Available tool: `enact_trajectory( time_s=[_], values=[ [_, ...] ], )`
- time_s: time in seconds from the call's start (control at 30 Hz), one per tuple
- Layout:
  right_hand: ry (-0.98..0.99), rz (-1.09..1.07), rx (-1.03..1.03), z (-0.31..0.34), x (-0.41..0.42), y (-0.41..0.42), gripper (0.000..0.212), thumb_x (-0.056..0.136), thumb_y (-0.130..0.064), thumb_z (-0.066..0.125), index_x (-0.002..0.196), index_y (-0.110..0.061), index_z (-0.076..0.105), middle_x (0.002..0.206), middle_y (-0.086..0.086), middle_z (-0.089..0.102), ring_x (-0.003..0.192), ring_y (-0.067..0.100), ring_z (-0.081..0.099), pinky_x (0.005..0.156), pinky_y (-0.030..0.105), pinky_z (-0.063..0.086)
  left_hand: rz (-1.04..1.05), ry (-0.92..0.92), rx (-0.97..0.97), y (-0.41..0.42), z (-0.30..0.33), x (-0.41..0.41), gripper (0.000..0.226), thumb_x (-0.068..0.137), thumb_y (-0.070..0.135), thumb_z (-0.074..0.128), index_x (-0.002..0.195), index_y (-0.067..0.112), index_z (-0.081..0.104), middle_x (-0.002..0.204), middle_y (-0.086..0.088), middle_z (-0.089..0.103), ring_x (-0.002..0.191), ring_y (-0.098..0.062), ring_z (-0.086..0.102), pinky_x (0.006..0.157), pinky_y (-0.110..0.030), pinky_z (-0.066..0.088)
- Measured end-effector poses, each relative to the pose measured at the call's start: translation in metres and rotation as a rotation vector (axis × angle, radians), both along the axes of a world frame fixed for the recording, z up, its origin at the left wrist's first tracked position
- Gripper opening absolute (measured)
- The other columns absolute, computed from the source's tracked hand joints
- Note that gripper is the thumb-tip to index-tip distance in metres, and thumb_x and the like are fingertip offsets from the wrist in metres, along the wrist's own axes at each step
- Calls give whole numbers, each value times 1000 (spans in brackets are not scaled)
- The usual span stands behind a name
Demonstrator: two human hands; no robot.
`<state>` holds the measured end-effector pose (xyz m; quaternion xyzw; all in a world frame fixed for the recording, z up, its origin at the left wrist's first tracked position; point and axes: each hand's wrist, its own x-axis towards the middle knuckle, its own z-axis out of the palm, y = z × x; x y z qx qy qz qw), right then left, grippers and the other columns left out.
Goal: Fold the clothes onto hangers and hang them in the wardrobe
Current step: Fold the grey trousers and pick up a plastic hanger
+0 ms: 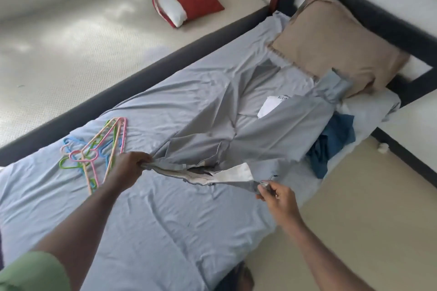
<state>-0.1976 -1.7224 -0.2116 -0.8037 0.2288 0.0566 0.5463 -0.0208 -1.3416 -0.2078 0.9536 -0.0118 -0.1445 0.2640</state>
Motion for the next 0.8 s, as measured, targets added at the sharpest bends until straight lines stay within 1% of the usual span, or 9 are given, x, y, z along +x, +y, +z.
enact_trajectory(
  time_s=[0.17, 0.23, 0.3, 0.37, 0.47, 0.53, 0.6, 0.7, 0.8],
  values=[
    [88, 134, 37, -54, -64, 77, 42, 94, -12, 71, 80, -51, 75, 70, -16, 68, 68, -1, 57, 65, 16, 45, -139, -34, 48, 77, -67, -54, 53, 63, -27, 51, 93, 5, 80, 86, -10, 76, 78, -27, 69, 74, -34, 52],
    [136, 173, 74, -68, -83, 106, 48, 93, -8, 71, 83, -55, 74, 80, -25, 73, 78, -9, 65, 75, 10, 48, -195, -37, 73, 106, -85, -63, 51, 61, -29, 50, 90, 2, 79, 83, -13, 75, 77, -30, 70, 72, -38, 55],
    [195, 233, 96, -90, -103, 137, 41, 93, -10, 72, 95, -51, 75, 97, -27, 75, 96, -9, 68, 90, 15, 53, -248, -36, 120, 140, -103, -71, 52, 60, -28, 50, 90, 4, 78, 83, -13, 74, 77, -34, 71, 71, -42, 57],
    [235, 316, 79, -112, -119, 169, 34, 92, -10, 74, 111, -38, 76, 111, -30, 71, 109, -11, 64, 102, 19, 50, -257, -42, 156, 177, -119, -80, 52, 60, -28, 51, 92, 4, 78, 88, -16, 74, 81, -35, 71, 73, -46, 58],
    [249, 469, -21, -144, -130, 216, 36, 92, -9, 72, 124, -25, 73, 128, -30, 57, 124, -11, 55, 111, 12, 38, -217, -1, 228, 218, -142, -96, 46, 63, -26, 55, 92, 2, 77, 94, -19, 74, 86, -40, 71, 76, -49, 58],
    [303, 634, -144, -165, -138, 247, 38, 93, -24, 70, 130, -31, 69, 145, -25, 48, 134, 3, 52, 117, 26, 33, -195, 55, 280, 237, -161, -112, 42, 70, -21, 61, 99, 6, 77, 106, -16, 73, 95, -40, 69, 80, -48, 57],
    [404, 788, -364, -182, -149, 271, 44, 91, -42, 62, 135, -39, 62, 157, -20, 39, 135, 16, 49, 112, 41, 33, -229, 86, 313, 241, -180, -130, 43, 74, -14, 71, 111, 7, 74, 119, -13, 70, 106, -39, 66, 87, -47, 52],
    [403, 772, -542, -200, -158, 296, 39, 92, -39, 54, 127, -33, 67, 150, -13, 52, 121, 24, 60, 101, 43, 40, -377, 77, 328, 224, -205, -158, 45, 74, 6, 84, 116, 14, 73, 121, -9, 69, 115, -34, 60, 92, -45, 44],
    [265, 625, -567, -215, -158, 312, 19, 92, -19, 58, 99, -21, 75, 104, -4, 73, 95, 30, 66, 84, 41, 50, -468, 44, 246, 199, -223, -176, 43, 74, 17, 86, 115, 18, 73, 122, -3, 68, 117, -30, 59, 92, -43, 44]
  ],
)
